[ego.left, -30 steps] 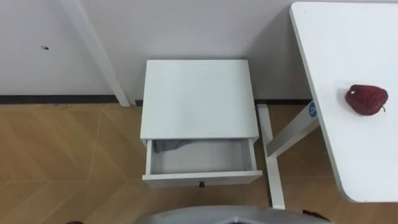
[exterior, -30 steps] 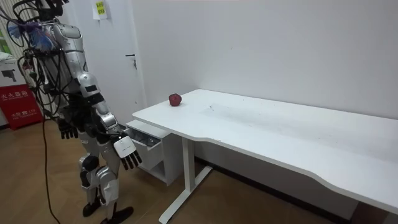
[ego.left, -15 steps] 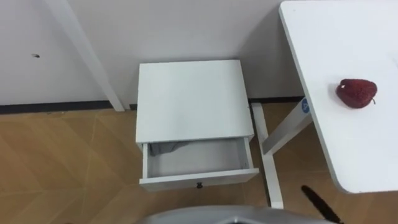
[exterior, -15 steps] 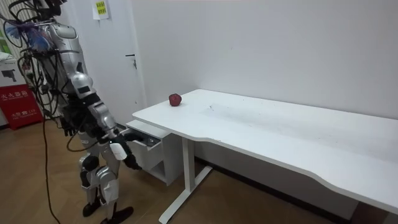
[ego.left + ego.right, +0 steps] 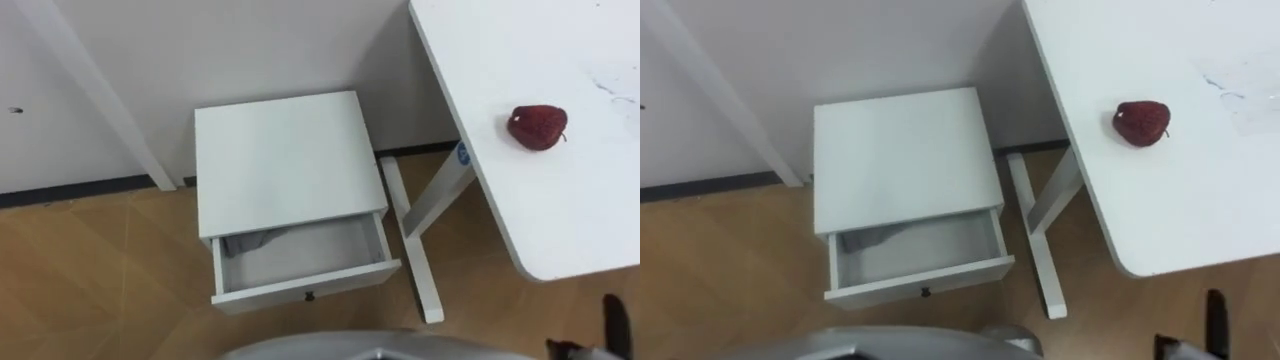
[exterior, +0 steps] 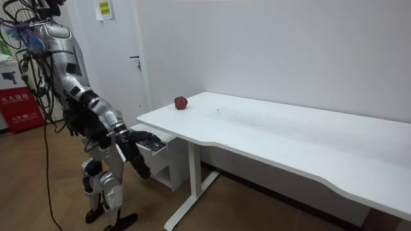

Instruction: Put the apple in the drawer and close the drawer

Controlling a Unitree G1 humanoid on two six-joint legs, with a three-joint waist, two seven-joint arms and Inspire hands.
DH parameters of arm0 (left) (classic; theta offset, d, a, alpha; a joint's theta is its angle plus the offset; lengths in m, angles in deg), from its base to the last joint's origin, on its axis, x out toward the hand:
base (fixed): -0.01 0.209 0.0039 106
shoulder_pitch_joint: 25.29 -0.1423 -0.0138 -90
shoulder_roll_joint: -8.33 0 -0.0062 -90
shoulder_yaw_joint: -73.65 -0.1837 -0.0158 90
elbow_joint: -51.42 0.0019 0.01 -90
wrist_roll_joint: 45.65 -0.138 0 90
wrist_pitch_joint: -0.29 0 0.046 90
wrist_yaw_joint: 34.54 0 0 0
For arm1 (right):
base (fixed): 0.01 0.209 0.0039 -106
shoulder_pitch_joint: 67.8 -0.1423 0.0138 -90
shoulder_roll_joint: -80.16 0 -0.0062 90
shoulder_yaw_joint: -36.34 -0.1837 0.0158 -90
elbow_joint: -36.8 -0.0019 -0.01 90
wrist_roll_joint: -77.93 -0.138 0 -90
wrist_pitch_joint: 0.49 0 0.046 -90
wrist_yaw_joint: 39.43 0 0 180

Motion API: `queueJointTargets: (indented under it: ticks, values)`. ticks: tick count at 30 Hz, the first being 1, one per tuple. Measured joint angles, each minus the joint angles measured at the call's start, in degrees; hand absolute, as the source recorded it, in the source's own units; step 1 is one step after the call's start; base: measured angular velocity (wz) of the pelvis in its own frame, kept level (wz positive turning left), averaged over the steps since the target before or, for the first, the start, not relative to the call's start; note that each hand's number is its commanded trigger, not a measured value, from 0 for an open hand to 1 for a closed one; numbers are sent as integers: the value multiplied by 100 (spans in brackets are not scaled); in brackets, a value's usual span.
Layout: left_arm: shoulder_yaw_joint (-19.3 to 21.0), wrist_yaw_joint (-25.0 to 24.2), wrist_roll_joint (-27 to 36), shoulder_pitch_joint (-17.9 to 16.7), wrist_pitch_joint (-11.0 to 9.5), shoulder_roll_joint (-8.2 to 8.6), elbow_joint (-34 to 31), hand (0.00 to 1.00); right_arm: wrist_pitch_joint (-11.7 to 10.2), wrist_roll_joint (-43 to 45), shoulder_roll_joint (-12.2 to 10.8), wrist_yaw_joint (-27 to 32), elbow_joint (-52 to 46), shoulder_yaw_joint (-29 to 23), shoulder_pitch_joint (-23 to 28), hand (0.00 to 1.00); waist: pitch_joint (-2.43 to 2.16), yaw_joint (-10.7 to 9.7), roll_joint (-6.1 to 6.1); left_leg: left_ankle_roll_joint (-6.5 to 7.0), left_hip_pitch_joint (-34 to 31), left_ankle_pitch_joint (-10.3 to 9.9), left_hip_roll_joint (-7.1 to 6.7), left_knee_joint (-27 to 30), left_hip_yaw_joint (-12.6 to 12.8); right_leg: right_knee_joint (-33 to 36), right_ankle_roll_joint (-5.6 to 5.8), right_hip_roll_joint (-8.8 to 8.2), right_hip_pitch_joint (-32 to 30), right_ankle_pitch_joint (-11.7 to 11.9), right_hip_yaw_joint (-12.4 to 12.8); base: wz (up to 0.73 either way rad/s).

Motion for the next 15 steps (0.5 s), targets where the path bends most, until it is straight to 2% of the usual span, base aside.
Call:
queueJointTargets:
  ticks: [2,4,7,9,12,15]
  values:
    - [32,0,12,-58,-6,1,-118,0,-200,6,116,496,-428,-123,-94,0,2,-13,-28,0,-19,0,-4,-14,-16,-4,3,0,-11,-8,-1,2]
    - [32,-1,2,-103,-31,7,-158,0,-302,159,180,872,-949,-132,-85,0,-8,-29,-27,1,-17,1,-10,-1,-18,1,6,1,-20,-11,13,0]
    - [29,-3,-21,-134,-62,12,-219,0,-480,1165,218,1320,-2023,-96,-91,0,-6,-80,19,2,-29,1,-13,-7,-43,4,6,2,-19,-11,-3,3]
    - [24,-8,-55,-99,-153,12,-213,0,-567,1917,264,1652,-2746,-43,-92,0,-10,-85,49,1,-67,1,-9,-26,-54,4,7,6,-50,-11,-17,2]
    - [-5,-8,-90,-106,-224,20,-221,0,-624,2605,389,1974,-3204,9,-96,0,2,-50,54,1,-112,3,-9,-25,-52,7,6,7,-105,-11,-18,0]
    - [-122,-7,-158,-136,-221,17,-225,0,-679,3914,461,2402,-3595,265,-101,0,-6,52,79,0,-108,4,-5,-12,-57,4,6,8,-105,-11,-43,0]
